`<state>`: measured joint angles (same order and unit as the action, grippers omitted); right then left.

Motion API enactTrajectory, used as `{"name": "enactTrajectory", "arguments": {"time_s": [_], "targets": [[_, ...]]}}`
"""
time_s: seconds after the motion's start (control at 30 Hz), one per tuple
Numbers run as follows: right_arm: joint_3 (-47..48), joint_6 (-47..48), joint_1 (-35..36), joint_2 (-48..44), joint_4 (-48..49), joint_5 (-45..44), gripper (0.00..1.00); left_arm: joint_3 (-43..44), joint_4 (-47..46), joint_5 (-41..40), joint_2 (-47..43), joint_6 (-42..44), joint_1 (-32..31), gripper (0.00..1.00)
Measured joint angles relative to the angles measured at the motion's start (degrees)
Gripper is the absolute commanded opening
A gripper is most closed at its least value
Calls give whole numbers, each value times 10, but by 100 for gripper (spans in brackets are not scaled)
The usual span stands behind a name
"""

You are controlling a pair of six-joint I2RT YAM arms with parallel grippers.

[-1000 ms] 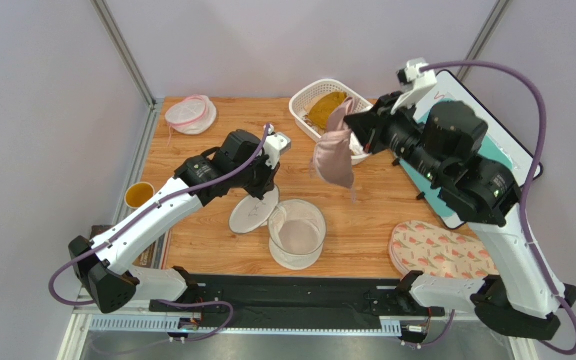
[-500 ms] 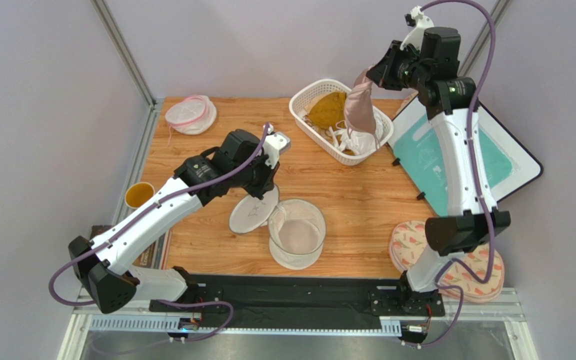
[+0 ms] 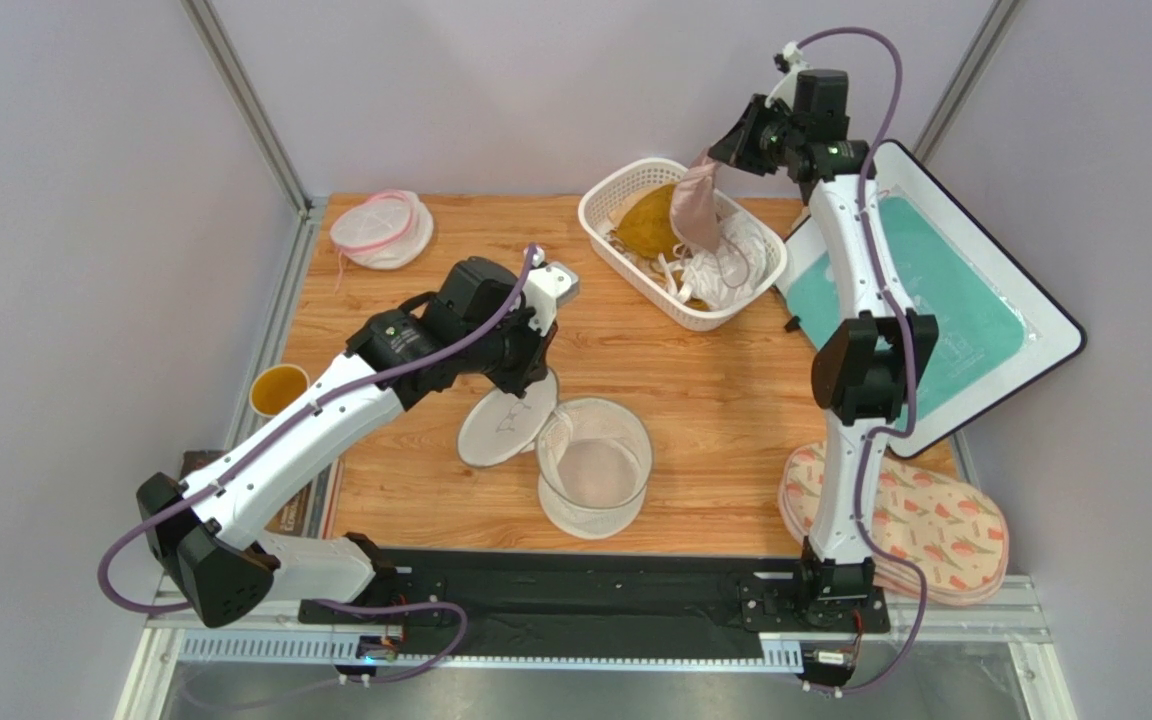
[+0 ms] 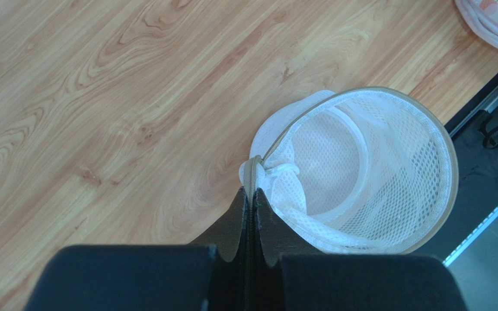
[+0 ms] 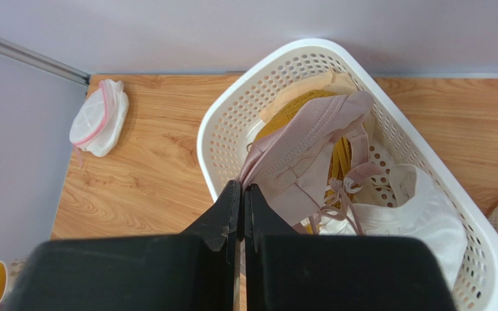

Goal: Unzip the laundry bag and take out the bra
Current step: Place the bra in the bin.

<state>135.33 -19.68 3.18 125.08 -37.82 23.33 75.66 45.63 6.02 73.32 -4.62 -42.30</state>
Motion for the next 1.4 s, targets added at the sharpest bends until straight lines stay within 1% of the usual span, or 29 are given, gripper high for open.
{"name": "enactTrajectory", "arguments": {"time_s": [0.07, 0.1, 0.13, 0.17, 0.2, 0.27, 0.33, 0.37, 0.4, 0.5, 0.63, 0.83, 0.97, 1.07, 1.2, 1.4], "targets": [[0, -5, 1, 26, 9, 0, 1, 0, 0, 0, 0, 0, 1, 0], [0, -6, 1, 42, 13, 0, 7, 0, 0, 1, 0, 0, 1, 0], [0, -7, 1, 53, 16, 0, 21, 0, 0, 2, 0, 0, 1, 0], [0, -9, 1, 63, 16, 0, 37, 0, 0, 2, 0, 0, 2, 0], [-1, -10, 1, 71, 16, -1, 54, 0, 0, 2, 0, 0, 2, 0], [-6, -10, 1, 80, 16, -5, 68, 0, 0, 2, 0, 0, 4, 0], [-14, -9, 1, 80, 16, -12, 86, 0, 0, 2, 0, 0, 5, 0], [-16, -6, 1, 79, 19, -16, 87, 0, 0, 2, 0, 0, 6, 0], [-21, -4, 1, 76, 22, -20, 100, 0, 0, 3, 0, 0, 6, 0], [-48, 5, 1, 55, 22, -36, 100, 0, 0, 5, 0, 0, 8, 0], [-94, 14, 1, -1, 22, -58, 100, 2, 5, 6, 4, -1, 9, 0], [-218, 27, 5, -163, 30, -81, 100, 46, 49, 0, 37, -10, 9, 0], [-341, 33, 20, -294, 61, -89, 99, 105, 90, -18, 53, -21, 9, 0], [-447, 31, 38, -378, 82, -89, 99, 124, 104, -30, 52, -34, 9, 0], [-557, 30, 68, -444, 86, -90, 99, 125, 127, -54, 59, -54, -2, 0], [-704, 13, 143, -555, 85, -85, 99, 125, 143, -104, 86, -79, -35, 0]]}}
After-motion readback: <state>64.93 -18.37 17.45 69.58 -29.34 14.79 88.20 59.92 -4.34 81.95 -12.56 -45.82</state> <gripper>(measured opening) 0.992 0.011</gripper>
